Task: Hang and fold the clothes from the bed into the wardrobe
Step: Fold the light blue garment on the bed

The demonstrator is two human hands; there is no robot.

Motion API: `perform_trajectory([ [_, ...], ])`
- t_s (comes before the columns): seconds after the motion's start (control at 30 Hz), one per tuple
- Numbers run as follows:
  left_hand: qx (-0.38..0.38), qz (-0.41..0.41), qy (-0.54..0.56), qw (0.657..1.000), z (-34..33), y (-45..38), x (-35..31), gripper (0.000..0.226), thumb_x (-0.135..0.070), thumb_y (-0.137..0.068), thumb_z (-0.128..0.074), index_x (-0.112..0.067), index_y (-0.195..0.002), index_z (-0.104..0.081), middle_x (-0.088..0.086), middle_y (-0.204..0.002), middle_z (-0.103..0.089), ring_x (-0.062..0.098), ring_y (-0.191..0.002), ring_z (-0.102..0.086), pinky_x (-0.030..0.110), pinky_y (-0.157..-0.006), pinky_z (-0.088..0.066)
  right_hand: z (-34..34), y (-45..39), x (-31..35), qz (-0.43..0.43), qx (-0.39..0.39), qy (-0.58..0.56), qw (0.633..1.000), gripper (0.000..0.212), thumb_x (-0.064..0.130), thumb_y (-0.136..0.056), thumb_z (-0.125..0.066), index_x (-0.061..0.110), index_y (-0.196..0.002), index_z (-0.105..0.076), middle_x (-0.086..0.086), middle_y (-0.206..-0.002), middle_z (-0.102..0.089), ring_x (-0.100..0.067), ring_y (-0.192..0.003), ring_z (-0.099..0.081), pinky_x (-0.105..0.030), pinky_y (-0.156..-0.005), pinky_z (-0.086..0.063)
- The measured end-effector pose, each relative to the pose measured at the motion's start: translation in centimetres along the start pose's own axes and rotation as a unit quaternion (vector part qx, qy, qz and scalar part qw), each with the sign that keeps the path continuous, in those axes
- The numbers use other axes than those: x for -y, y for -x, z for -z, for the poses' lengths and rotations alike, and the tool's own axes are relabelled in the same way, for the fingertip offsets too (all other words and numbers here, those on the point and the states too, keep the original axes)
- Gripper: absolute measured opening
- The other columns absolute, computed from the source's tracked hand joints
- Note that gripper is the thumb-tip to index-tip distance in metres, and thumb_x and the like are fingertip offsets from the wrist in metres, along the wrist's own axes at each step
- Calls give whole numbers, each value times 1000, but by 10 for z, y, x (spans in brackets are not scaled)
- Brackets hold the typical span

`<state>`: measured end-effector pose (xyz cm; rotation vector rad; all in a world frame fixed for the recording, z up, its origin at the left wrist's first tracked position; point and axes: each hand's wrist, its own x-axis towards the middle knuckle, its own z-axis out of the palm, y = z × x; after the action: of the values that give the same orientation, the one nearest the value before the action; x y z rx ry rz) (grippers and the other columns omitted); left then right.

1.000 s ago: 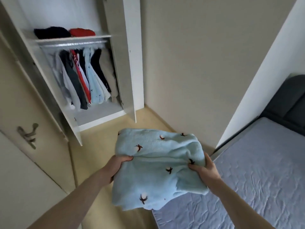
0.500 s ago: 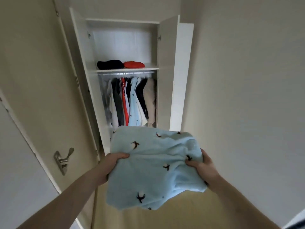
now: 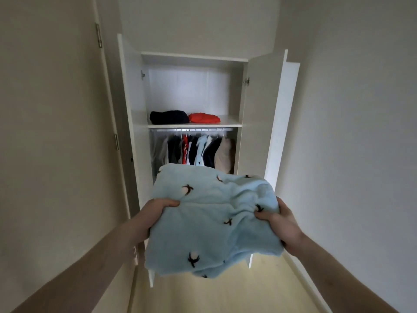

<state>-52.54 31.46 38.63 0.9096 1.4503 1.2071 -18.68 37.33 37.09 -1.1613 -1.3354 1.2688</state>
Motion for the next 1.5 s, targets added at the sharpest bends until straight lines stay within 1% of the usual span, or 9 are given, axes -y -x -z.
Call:
perform_trajectory([
  [0.17,29,-4,9,1000,31,-92,-45,38,-29,-87,-72,-11,-121,-71,15,-108,-77,36,-102,-73,42,-84,-57,-27,-88,23,16,-8,-15,1000,63,19,-65,-85,21,-125,-63,-6,-111,-77,-28,-99,-75,-51,-90,-60],
  [0.33,50,-13,-2,999,39,-175,-87,41,-31,-86,-74,-12,-122,-70,15,-110,-77,36,-104,-73,44,-89,-57,-39,-174,45,33,-7,-29,999,54,6,-78,-81,22,-127,-63,-5,-112,-77,-28,-101,-75,-50,-92,-60],
  [0.47,53,-20,-10,998,40,-250,-122,53,-34,-76,-79,-11,-123,-71,16,-112,-76,36,-105,-73,48,-97,-56,-46,-259,54,47,-5,-36,998,53,4,-79,-79,20,-127,-63,-7,-113,-76,-30,-102,-74,-51,-94,-59],
  [0.6,44,-38,-15,998,34,-322,-157,39,-28,-87,-72,-11,-122,-70,16,-109,-77,36,-102,-73,45,-90,-57,-50,-351,62,51,2,-40,998,57,8,-78,-81,23,-129,-61,-6,-114,-76,-29,-101,-75,-51,-93,-59],
  [0.7,27,-41,-14,999,24,-382,-186,37,-27,-88,-71,-10,-121,-70,17,-107,-77,36,-100,-73,43,-85,-57,-49,-428,69,57,14,-40,997,60,11,-75,-83,22,-129,-62,-7,-115,-76,-30,-103,-74,-53,-94,-58],
  [1.07,-29,-66,1,997,16,-570,-277,32,-25,-90,-68,-12,-119,-72,16,-106,-78,33,-90,-75,37,-76,-58,-71,-681,112,76,47,-32,995,71,21,-64,-88,27,-131,-62,-2,-116,-76,-26,-102,-75,-47,-90,-61],
  [1.17,-42,-78,-3,996,27,-626,-302,31,-25,-90,-69,-12,-118,-72,15,-106,-78,35,-97,-74,39,-81,-58,-86,-743,124,80,54,-33,995,65,17,-70,-86,23,-130,-63,-4,-112,-77,-26,-99,-76,-45,-87,-62],
  [1.4,-18,-88,-5,996,50,-749,-352,33,-28,-87,-70,-11,-115,-73,17,-107,-77,37,-101,-73,46,-93,-57,-120,-862,142,89,19,-38,995,66,19,-59,-89,21,-122,-68,-6,-109,-78,-28,-96,-76,-51,-88,-61],
  [1.5,-13,-99,-15,995,62,-801,-379,36,-28,-85,-72,-11,-117,-72,16,-105,-77,35,-99,-72,43,-88,-56,-134,-910,156,94,4,-43,995,68,18,-58,-89,22,-122,-67,-7,-109,-77,-30,-96,-76,-51,-87,-61],
])
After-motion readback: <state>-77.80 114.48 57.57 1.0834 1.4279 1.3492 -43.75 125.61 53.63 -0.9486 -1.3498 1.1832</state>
